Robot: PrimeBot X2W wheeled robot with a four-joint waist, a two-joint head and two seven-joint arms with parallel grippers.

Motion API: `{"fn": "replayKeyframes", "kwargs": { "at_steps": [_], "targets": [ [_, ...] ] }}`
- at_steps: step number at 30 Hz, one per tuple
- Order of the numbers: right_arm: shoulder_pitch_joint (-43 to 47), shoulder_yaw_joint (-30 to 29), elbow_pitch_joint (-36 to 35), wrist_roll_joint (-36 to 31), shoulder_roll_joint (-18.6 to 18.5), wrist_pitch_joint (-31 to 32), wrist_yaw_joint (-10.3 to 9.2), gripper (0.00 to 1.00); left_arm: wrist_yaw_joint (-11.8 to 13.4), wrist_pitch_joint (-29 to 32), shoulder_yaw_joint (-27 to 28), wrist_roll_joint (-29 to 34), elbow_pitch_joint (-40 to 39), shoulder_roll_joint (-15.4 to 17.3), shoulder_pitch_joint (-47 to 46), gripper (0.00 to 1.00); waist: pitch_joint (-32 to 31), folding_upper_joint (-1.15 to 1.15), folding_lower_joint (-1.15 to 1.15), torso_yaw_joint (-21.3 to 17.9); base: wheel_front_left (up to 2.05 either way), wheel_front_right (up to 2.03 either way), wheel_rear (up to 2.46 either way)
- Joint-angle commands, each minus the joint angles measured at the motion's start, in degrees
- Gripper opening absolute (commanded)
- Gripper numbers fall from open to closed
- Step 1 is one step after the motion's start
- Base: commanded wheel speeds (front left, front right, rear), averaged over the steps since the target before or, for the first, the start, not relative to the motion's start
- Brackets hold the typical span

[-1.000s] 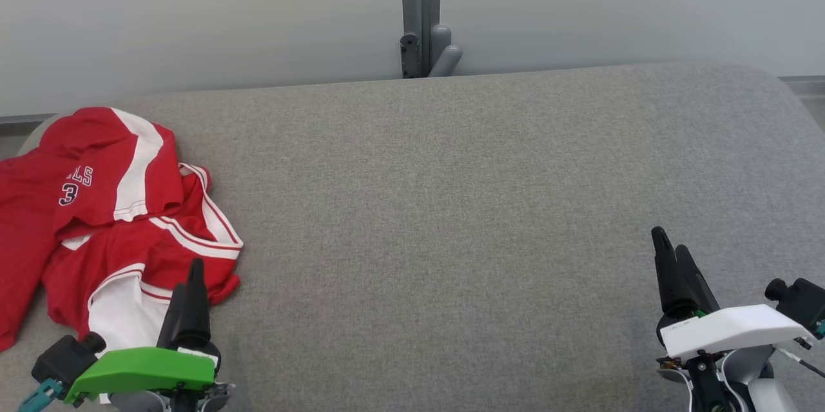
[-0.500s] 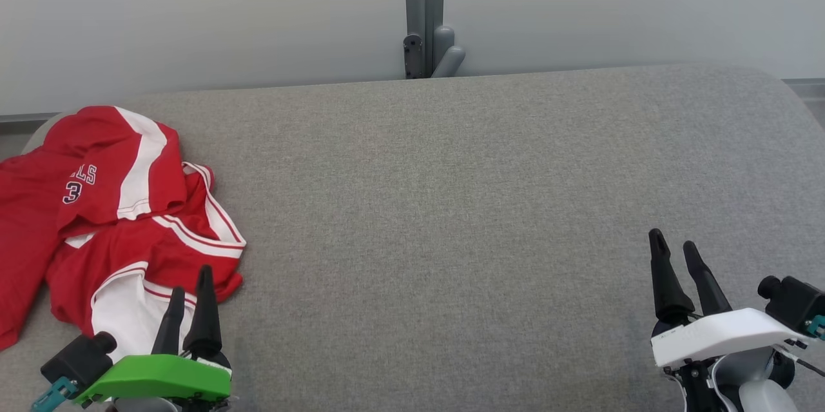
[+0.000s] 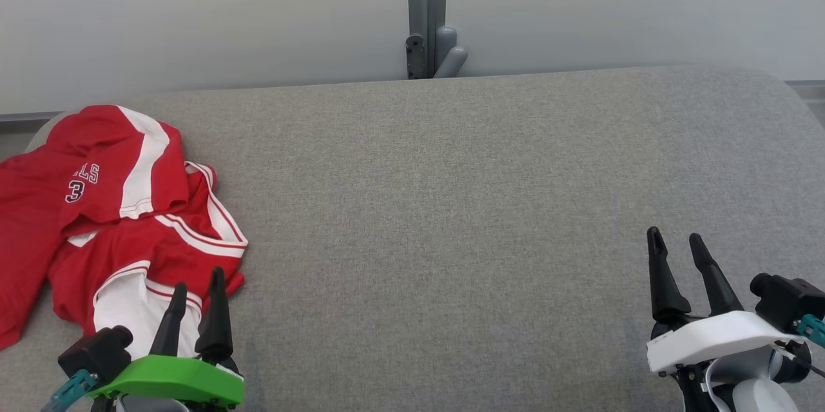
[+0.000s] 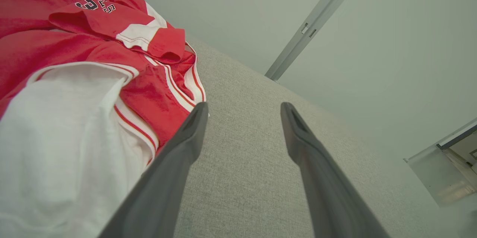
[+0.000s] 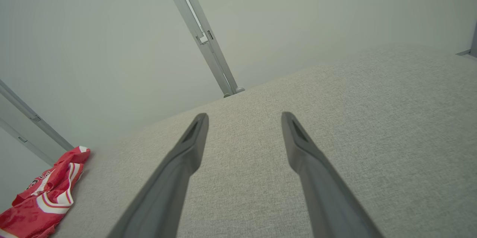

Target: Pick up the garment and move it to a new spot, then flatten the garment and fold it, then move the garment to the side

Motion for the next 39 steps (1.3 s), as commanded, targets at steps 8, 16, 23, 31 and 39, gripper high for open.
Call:
{"fn": "replayKeyframes", "kwargs": {
  "at_steps": [8, 16, 23, 31, 39],
  "targets": [
    [0.5, -0.56, -0.79, -6.73, -0.37, -1.67, 0.02, 1.0, -0.44, -1.56, -0.86, 5.34, -0.54, 1.42, -0.22, 1.0, -0.1, 0.0, 0.0, 0.02, 0.0, 0.0, 0.0],
    [0.7, -0.73, -0.76, -11.85, -0.4, -2.86, 0.02, 1.0, -0.38, -2.68, -0.85, 9.43, -0.07, 2.12, -0.03, 1.0, -0.17, 0.0, 0.0, 0.15, 0.0, 0.0, 0.0],
    [1.06, -0.98, -0.49, -14.82, -0.42, -3.63, 0.02, 1.0, -0.39, -3.47, -1.02, 11.92, 0.44, 2.26, -0.03, 1.0, -0.15, 0.0, 0.0, 0.28, 0.0, 0.0, 0.0],
    [1.27, -2.52, 0.07, -15.79, -0.44, -4.69, 0.03, 1.0, -0.4, -4.46, -2.11, 13.29, 2.2, 2.55, -0.22, 1.0, -0.15, 0.0, 0.0, 0.31, 0.0, 0.0, 0.0],
    [1.74, -3.3, 1.16, -16.36, -0.42, -5.55, 0.03, 1.0, -0.38, -5.35, -3.2, 15.67, 2.91, 3.19, -0.32, 1.0, -0.28, 0.0, 0.0, 0.44, 0.0, 0.0, 0.0]
  ]
}}
